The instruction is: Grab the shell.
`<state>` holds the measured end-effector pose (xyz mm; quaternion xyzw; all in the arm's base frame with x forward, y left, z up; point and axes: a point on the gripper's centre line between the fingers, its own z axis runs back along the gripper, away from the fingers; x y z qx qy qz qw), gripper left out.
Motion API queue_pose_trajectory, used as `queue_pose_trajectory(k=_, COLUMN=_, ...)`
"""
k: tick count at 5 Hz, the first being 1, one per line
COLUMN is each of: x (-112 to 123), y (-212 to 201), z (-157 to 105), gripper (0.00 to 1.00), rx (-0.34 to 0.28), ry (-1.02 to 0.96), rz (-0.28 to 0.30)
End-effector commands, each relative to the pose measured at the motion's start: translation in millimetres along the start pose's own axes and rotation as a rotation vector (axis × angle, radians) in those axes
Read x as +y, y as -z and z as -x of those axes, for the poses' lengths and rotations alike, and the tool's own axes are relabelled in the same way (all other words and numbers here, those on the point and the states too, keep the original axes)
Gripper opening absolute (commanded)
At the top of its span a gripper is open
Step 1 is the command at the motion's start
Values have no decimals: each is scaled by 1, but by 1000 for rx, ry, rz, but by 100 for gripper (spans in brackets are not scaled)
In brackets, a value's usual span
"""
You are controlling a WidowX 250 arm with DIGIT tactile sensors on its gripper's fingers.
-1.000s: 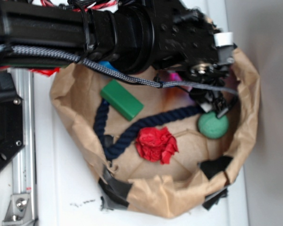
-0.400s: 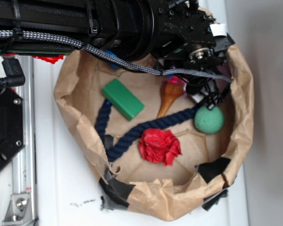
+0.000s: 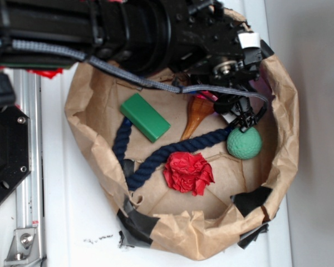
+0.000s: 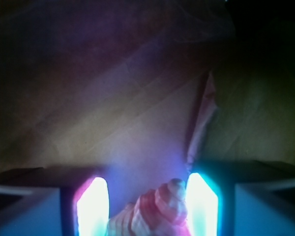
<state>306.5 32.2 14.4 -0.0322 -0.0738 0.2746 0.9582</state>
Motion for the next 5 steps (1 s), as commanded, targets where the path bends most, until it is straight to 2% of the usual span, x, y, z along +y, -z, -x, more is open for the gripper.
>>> queue_pose_trajectory(k=1, x=-3, y=-79, z=-6, gripper=0, rx=-36, ry=387, rz=211)
queue_pose_trajectory(k=2, x=-6, y=-130, z=8, gripper=0, rx=-49, ry=458, rz=300)
queue_pose_trajectory(k=3, x=-12, y=-174, z=4, gripper=0, rx=-59, ry=550, rz=272)
queue_pose_trajectory(k=5, x=1, y=-179, z=7, gripper=0, rx=-70, ry=522, rz=287)
